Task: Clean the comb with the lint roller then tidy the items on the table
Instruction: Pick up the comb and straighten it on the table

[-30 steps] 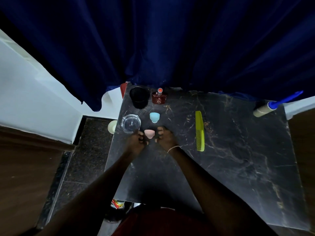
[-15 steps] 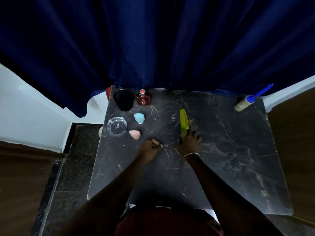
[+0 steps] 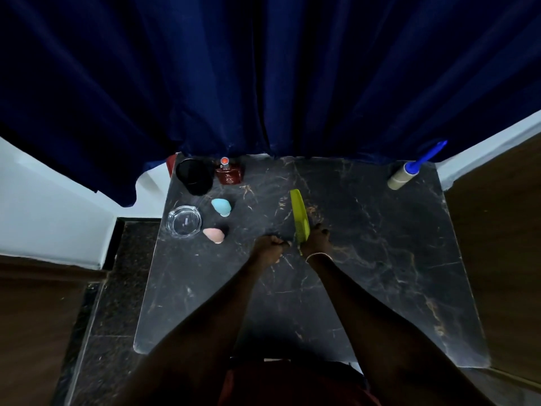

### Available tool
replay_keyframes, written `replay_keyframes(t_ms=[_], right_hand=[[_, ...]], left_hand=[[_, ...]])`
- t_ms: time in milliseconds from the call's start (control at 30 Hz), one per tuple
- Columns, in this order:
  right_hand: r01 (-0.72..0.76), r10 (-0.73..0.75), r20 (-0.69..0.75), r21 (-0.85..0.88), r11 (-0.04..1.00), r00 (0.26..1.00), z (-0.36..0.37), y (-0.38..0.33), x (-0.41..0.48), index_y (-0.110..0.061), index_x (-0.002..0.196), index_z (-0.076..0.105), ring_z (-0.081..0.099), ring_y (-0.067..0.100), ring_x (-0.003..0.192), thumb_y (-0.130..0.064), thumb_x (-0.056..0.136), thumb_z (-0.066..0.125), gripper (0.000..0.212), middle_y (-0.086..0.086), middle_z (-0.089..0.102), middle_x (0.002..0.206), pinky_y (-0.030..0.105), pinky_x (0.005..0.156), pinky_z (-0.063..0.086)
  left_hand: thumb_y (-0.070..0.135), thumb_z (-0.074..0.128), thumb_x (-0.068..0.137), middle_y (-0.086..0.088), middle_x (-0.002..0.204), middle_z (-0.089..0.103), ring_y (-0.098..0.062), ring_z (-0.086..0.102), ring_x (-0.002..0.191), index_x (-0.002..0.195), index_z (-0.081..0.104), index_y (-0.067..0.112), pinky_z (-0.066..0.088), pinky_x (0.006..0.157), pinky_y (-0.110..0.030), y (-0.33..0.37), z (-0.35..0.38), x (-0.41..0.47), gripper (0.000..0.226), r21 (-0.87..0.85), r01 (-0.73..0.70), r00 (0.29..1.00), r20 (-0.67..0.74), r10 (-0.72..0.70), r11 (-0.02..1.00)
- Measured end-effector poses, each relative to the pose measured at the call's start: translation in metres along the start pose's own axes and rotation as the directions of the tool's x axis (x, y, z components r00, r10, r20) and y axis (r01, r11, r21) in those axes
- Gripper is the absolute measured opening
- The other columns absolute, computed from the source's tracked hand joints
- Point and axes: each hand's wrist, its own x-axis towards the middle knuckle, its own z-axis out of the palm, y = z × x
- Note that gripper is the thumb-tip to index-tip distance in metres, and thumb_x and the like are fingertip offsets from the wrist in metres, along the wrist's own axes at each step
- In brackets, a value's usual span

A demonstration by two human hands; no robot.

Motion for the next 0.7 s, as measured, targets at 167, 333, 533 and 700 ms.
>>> replay_keyframes(t_ms=[167,333,533,700], right_hand=[[0.019,-0.02,0.02,0.073,0.997,1.0,0.0,0.002,0.005,-0.002,0.123,0.051,0.06,0.039,0.114,-0.02,0.079,0.076,0.054,0.022,0.058,0.126,0.04,0.086,0.051],[-0.011,-0.003,0.146,0.101,0.995,0.989,-0.002,0.01,0.015,-0.004,0.1,0.067,0.07,0.028,0.1,-0.017,0.069,0.082,0.037,0.015,0.073,0.104,0.029,0.077,0.053],[0.005,-0.07,0.235,0.267,0.964,0.969,0.017,0.013,0.037,-0.016,0.064,0.07,0.073,0.027,0.081,-0.018,0.063,0.084,0.015,0.013,0.075,0.08,0.036,0.075,0.06],[-0.069,-0.127,0.332,0.521,0.851,0.935,0.001,-0.031,0.014,-0.012,0.065,0.058,0.067,0.019,0.057,0.0,0.074,0.079,0.026,0.014,0.067,0.068,0.035,0.062,0.059]], left_hand=[[0.022,0.081,0.083,-0.008,0.067,0.063,-0.021,0.061,0.069,0.065,0.062,0.017,0.054,0.075,-0.037,-0.004,0.008,0.006,0.026,0.02,-0.007,1.0,-0.013,0.008,1.0],[0.02,0.08,0.082,-0.01,0.07,0.065,-0.022,0.062,0.066,0.068,0.061,0.017,0.053,0.067,-0.033,-0.003,0.008,-0.002,0.024,-0.015,0.001,1.0,-0.009,-0.002,1.0],[0.01,0.077,0.085,-0.01,0.068,0.062,-0.019,0.057,0.057,0.074,0.058,0.018,0.045,0.054,-0.026,-0.003,0.005,-0.003,0.023,-0.079,-0.003,1.0,-0.015,0.002,0.997],[-0.001,0.06,0.096,0.0,0.059,0.068,-0.007,0.062,0.044,0.08,0.063,0.01,0.051,0.046,-0.019,-0.004,-0.006,0.003,0.02,-0.19,0.048,0.999,0.026,-0.044,0.981]])
